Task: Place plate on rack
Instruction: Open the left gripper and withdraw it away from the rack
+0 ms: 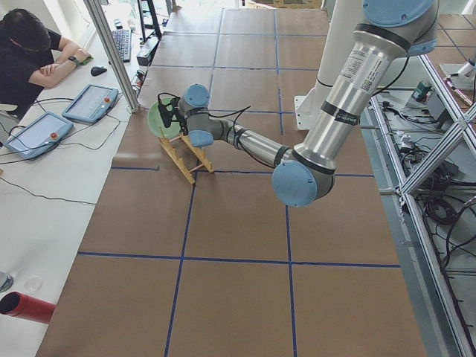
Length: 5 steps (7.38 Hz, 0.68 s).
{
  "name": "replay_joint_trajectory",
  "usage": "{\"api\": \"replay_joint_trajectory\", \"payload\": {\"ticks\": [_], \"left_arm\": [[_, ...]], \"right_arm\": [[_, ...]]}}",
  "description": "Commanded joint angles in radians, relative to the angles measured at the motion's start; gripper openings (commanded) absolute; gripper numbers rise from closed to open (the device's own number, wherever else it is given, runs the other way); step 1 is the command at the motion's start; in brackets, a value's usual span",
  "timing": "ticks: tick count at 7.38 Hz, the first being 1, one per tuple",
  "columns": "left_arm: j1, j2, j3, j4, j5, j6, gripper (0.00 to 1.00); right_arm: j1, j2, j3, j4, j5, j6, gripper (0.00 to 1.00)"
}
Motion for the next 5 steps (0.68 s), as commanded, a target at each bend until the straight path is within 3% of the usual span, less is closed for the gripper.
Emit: {"api": "replay_joint_trajectory", "payload": {"ticks": [1, 3, 5], "left_arm": [[-0.029, 0.106, -0.18, 0.42, -0.038, 0.342, 1.0], [-0.145, 0.211, -0.259, 0.614, -0.057, 0.771, 1.0], [-0.335, 0.35, -0.247, 0.658, -0.167, 1.307, 1.0]], "right_arm": [[0.001, 0.0, 0.001, 0.0, 0.0, 0.0, 1.0], [0.001, 0.0, -0.001, 0.0, 0.0, 0.0, 1.0], [0.001, 0.0, -0.001, 0.0, 0.0, 0.0, 1.0]]}}
